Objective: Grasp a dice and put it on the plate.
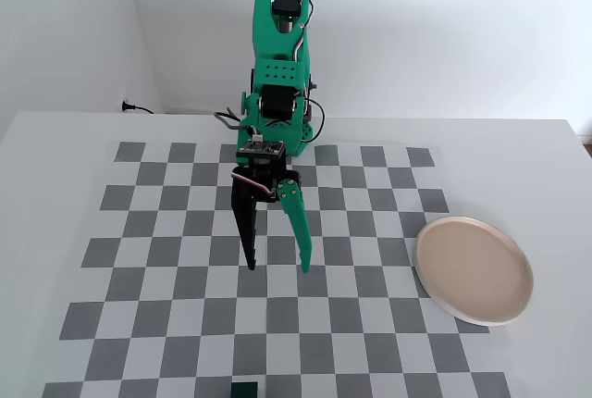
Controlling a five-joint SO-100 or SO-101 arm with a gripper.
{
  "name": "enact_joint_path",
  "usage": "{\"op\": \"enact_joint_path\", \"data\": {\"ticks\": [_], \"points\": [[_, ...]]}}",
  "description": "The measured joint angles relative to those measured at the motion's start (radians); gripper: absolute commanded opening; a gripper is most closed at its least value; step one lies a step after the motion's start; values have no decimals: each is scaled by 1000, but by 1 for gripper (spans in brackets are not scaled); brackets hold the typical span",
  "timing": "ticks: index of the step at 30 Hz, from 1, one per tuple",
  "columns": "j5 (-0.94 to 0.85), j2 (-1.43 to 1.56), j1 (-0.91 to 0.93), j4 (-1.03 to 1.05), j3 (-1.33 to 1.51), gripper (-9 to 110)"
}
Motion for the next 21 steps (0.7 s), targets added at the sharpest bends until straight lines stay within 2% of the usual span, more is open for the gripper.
{"op": "enact_joint_path", "data": {"ticks": [21], "points": [[-106, -611, 25, -46, -509, 22]]}}
